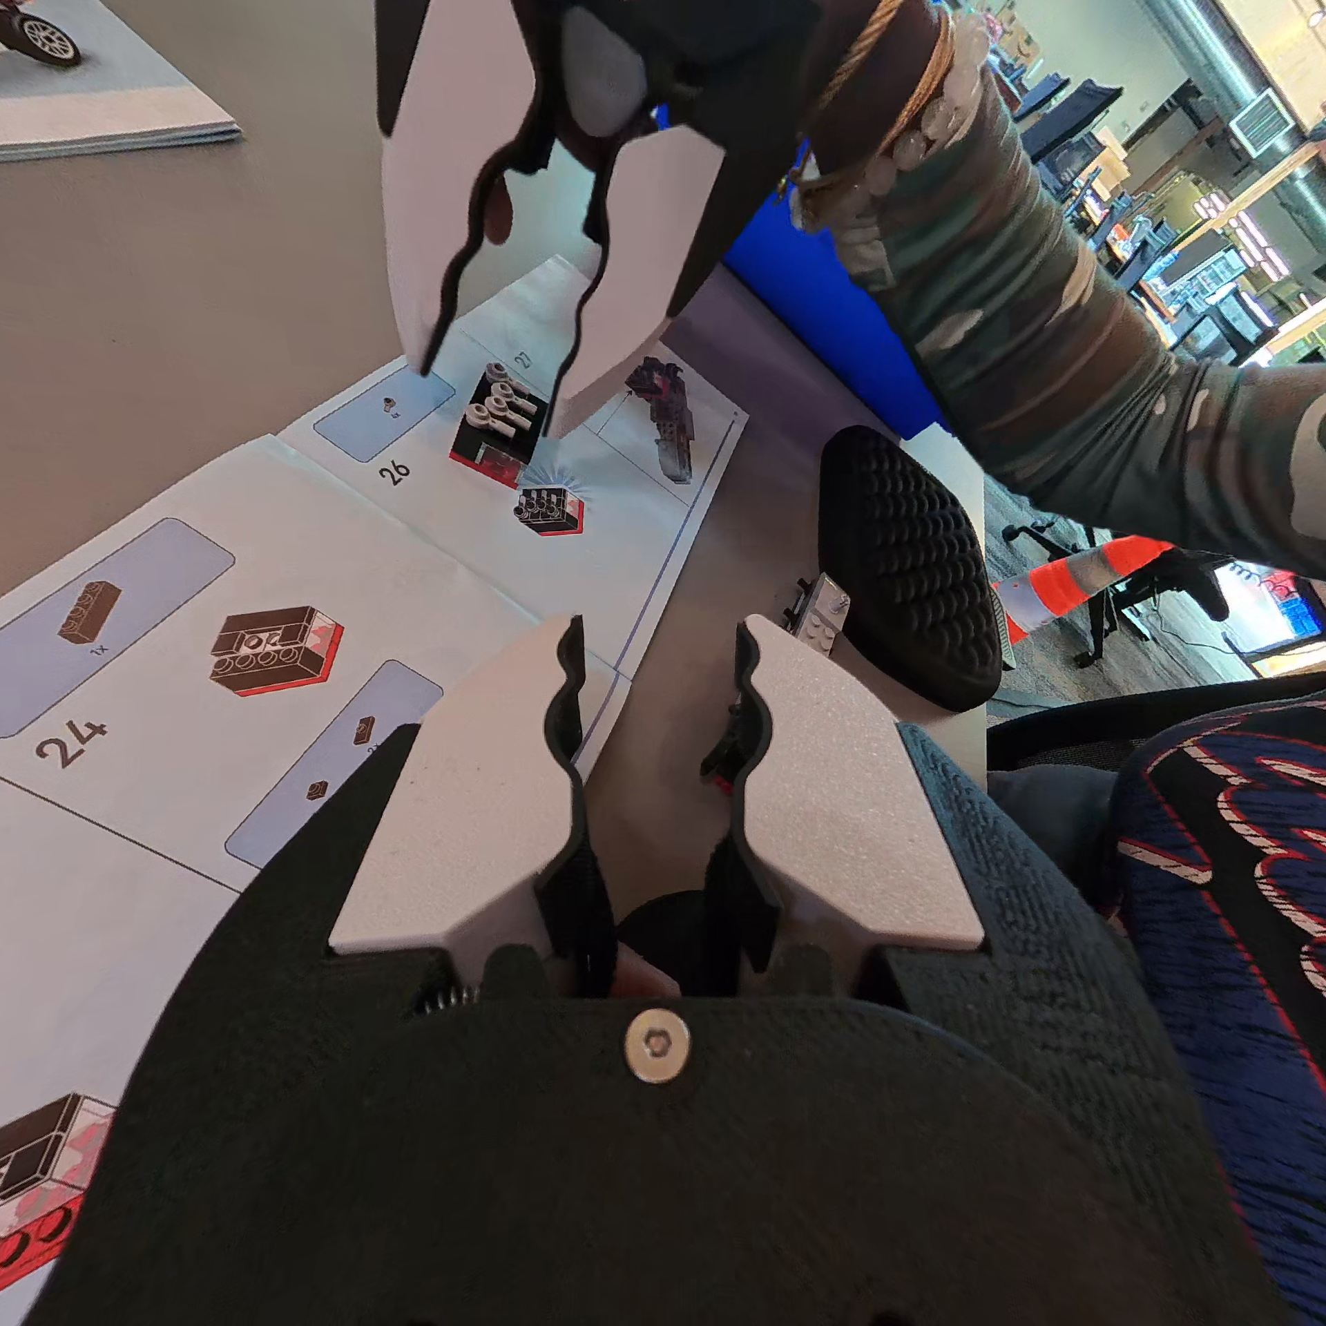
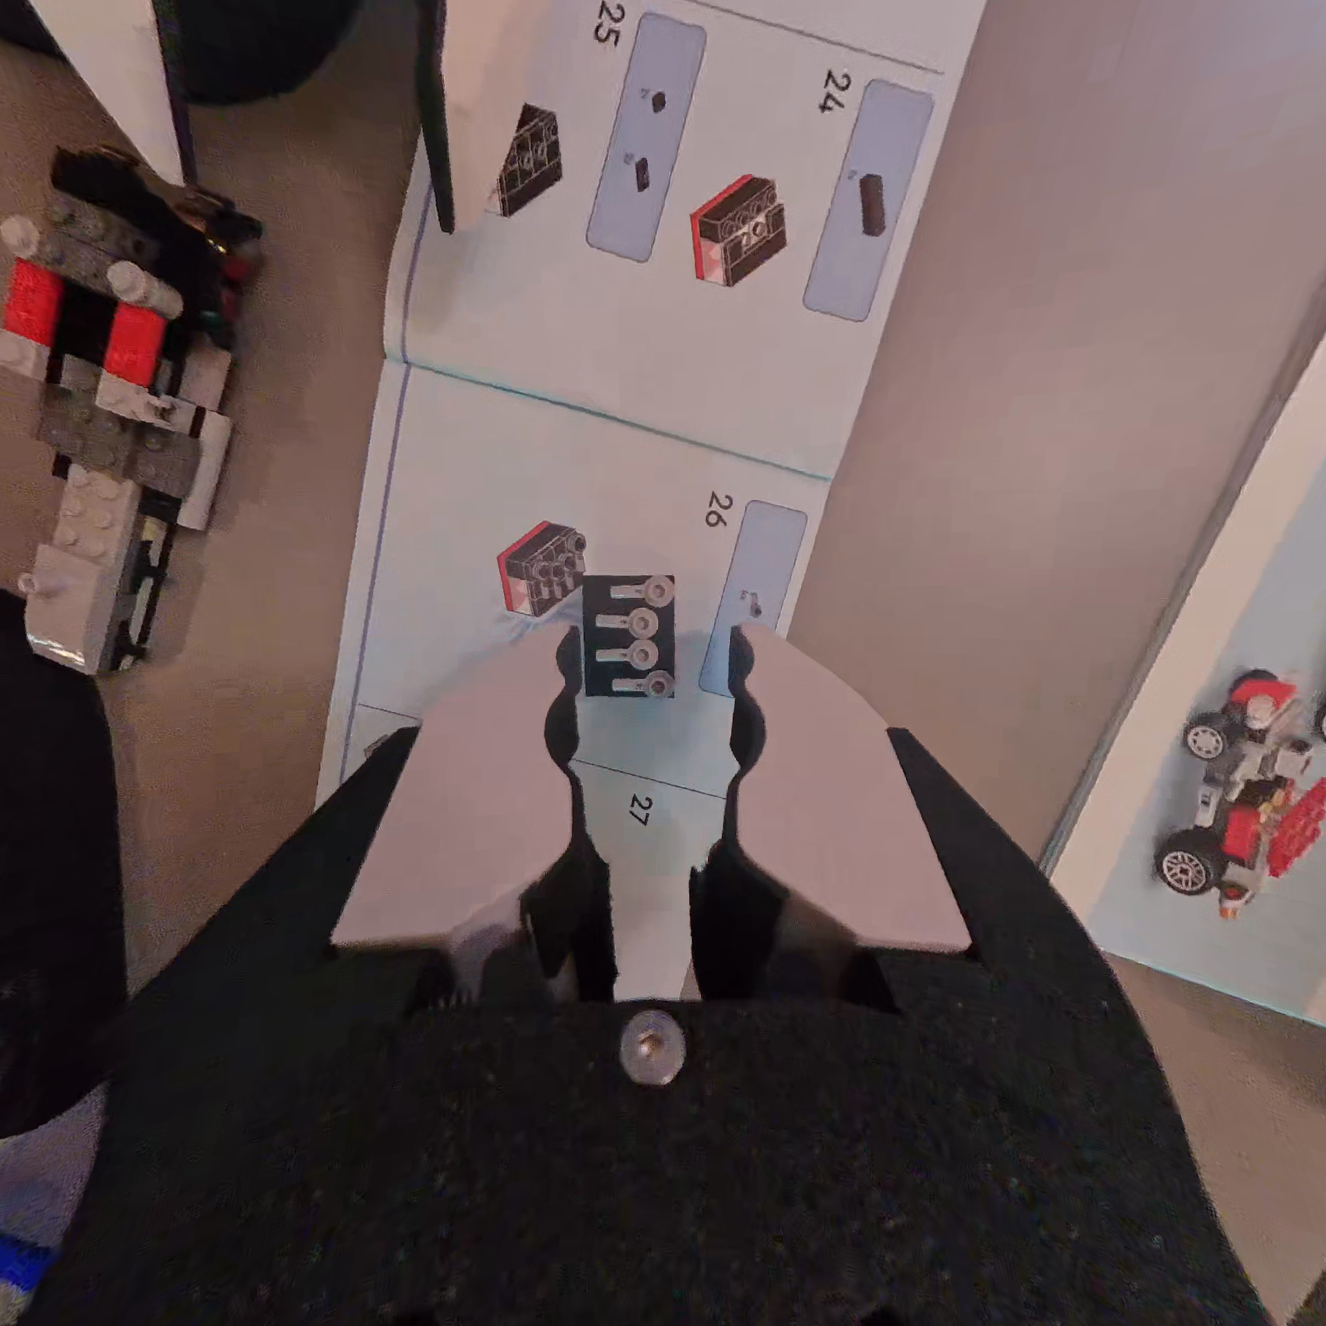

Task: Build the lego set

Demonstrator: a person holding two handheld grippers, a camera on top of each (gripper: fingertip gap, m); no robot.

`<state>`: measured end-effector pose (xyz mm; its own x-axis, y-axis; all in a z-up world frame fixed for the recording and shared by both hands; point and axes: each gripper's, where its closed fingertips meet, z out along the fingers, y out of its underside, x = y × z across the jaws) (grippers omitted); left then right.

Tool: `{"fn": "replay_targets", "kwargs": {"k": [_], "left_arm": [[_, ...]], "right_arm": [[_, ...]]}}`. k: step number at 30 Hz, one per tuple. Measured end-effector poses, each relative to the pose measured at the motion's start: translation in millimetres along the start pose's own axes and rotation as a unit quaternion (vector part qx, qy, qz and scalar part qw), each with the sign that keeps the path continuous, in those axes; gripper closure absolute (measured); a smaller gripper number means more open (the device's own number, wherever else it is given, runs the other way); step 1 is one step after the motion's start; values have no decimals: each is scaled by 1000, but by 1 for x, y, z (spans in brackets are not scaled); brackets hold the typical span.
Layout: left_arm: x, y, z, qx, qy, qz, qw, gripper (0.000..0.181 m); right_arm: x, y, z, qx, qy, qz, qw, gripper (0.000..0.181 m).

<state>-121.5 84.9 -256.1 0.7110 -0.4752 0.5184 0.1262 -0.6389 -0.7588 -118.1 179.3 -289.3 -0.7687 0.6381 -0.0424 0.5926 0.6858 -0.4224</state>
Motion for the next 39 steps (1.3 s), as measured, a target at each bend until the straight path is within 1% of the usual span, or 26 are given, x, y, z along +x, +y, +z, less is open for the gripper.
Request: {"fn": "replay_targets", "kwargs": {"k": [2, 4, 7, 10, 13, 16, 21, 25, 28, 29, 31, 32, 34, 36, 37, 39], "left_arm": [[0, 0, 0, 1, 1, 0, 1000, 141], [0, 0, 0, 1, 1, -1, 1000, 141], [0, 0, 0, 2, 3, -2, 1000, 141], [0, 0, 0, 1, 3, -2, 1000, 141], [0, 0, 0, 0, 2, -3, 1000, 141], [-1, 1, 0, -2, 1, -3, 1000, 141], [-1, 1, 1, -5, -3, -2, 1000, 141], [-2, 2, 2, -8, -6, 0, 1000, 141], [-1, 2, 2, -9, -5, 3, 1000, 141], [-1, 2, 1, -8, -5, 3, 1000, 141], [-1, 1, 1, -5, -5, 4, 1000, 141], [-1, 1, 1, -4, -5, 4, 1000, 141], [-1, 1, 0, -3, -7, 6, 1000, 141], [-1, 1, 1, -4, -9, 8, 1000, 141], [-1, 1, 1, -5, -11, 9, 1000, 141], [-1, 2, 1, -7, -13, 13, 1000, 141]], "right_arm": [[-4, 2, 4, -19, -12, -9, 1000, 157], [-7, 1, 4, -14, -7, -19, 1000, 157], [-15, -5, -2, 17, 11, -49, 999, 157], [-27, -13, -16, 39, 17, -69, 997, 157], [-43, -22, -31, 48, 19, -121, 991, 157], [-60, -33, -50, 37, 12, -185, 982, 157], [-76, -54, -84, 12, 14, -246, 969, 157], [-88, -66, -90, 9, 24, -272, 962, 157], [-100, -65, -89, 9, 43, -274, 961, 157], [-101, -62, -92, 9, 61, -260, 964, 157], [-97, -50, -99, -4, 107, -203, 973, 157], [-94, -41, -102, -5, 130, -155, 979, 157], [-85, -24, -108, 18, 177, -11, 984, 157], [-83, -5, -106, 49, 201, 126, 970, 157], [-83, 5, -103, 64, 211, 176, 959, 157], [-84, 26, -96, 70, 233, 256, 936, 157]]}}
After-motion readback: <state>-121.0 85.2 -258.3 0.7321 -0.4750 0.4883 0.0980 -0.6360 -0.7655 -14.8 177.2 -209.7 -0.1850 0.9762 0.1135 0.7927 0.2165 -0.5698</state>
